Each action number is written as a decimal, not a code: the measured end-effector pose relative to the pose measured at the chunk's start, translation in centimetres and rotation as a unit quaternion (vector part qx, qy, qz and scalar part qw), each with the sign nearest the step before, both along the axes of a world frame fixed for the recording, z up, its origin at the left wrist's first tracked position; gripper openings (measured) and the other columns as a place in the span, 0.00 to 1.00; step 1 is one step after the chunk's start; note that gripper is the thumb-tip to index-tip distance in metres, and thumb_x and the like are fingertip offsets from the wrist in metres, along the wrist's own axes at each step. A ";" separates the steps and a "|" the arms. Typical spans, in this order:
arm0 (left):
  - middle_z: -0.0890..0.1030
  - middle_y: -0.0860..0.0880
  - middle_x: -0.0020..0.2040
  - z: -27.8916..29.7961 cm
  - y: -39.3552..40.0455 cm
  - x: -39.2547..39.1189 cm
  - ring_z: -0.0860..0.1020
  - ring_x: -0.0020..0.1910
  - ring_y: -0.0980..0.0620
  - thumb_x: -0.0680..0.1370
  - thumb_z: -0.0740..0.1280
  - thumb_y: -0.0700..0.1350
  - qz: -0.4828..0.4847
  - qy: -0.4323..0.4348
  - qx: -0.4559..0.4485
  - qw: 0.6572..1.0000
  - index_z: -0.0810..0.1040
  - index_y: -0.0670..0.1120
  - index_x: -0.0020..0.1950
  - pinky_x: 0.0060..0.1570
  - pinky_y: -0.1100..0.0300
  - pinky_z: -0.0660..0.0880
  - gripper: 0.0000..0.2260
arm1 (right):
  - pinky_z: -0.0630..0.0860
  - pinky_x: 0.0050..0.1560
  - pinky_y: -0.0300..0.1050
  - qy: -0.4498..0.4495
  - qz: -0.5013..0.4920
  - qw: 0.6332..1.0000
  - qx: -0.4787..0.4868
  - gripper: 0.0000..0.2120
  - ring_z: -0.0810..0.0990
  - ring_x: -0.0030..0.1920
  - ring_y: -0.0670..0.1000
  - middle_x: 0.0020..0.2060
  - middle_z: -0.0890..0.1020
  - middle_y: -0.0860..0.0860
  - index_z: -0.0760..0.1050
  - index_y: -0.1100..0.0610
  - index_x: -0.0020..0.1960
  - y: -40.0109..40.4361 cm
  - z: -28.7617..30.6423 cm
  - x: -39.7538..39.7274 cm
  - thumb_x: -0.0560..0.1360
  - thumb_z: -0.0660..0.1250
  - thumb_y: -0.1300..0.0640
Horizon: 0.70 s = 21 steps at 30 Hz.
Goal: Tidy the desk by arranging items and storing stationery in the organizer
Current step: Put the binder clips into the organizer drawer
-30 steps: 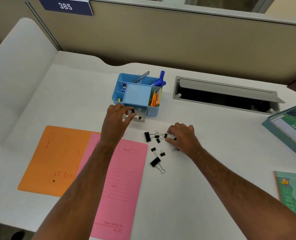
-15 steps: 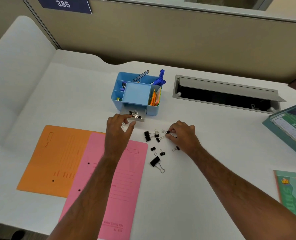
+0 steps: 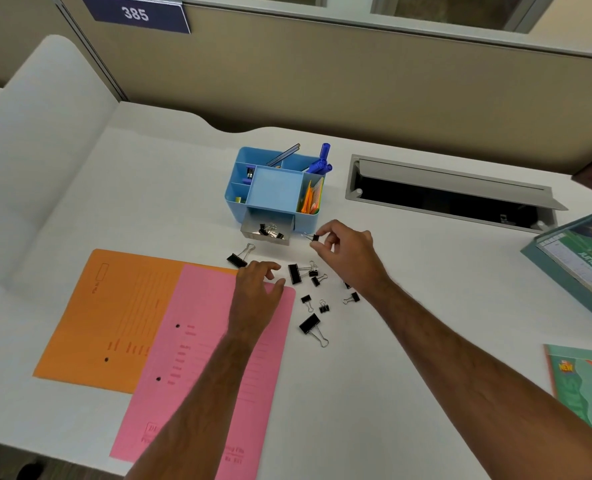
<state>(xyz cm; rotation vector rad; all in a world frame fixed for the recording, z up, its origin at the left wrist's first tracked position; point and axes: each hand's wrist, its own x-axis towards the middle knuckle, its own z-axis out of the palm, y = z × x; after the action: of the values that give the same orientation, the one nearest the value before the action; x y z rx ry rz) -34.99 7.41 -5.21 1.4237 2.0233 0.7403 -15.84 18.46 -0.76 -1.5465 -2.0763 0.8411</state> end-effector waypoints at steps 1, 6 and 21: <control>0.77 0.54 0.53 0.0 0.0 -0.2 0.67 0.61 0.56 0.79 0.73 0.46 0.001 0.002 -0.003 1.000 0.79 0.51 0.62 0.59 0.61 0.67 0.12 | 0.65 0.62 0.47 0.011 0.006 1.000 0.001 0.10 0.78 0.36 0.44 0.35 0.80 0.44 0.76 0.47 0.55 0.1 0.4 -0.7 0.77 0.70 0.44; 0.77 0.55 0.57 0.1 0.0 -0.5 0.66 0.62 0.57 0.80 0.72 0.46 0.003 0.005 -0.014 1.000 0.79 0.50 0.63 0.60 0.61 0.65 0.12 | 0.78 0.50 0.44 0.017 0.049 0.998 0.019 0.11 0.79 0.37 0.44 0.34 0.78 0.42 0.77 0.48 0.56 1.0 1.7 -3.9 0.77 0.71 0.44; 0.76 0.55 0.52 -0.2 0.1 0.0 0.69 0.61 0.57 0.79 0.73 0.44 0.017 -0.041 -0.021 0.999 0.75 0.52 0.66 0.58 0.61 0.69 0.16 | 0.77 0.37 0.42 -0.004 0.031 0.999 -0.013 0.09 0.80 0.37 0.44 0.37 0.80 0.43 0.73 0.46 0.55 0.9 0.4 -4.1 0.79 0.67 0.44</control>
<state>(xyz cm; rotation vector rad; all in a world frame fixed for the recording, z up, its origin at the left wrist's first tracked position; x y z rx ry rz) -35.01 7.50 -5.39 1.3163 1.9930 0.7554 -19.91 19.32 -0.32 -1.5090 -2.1376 0.8891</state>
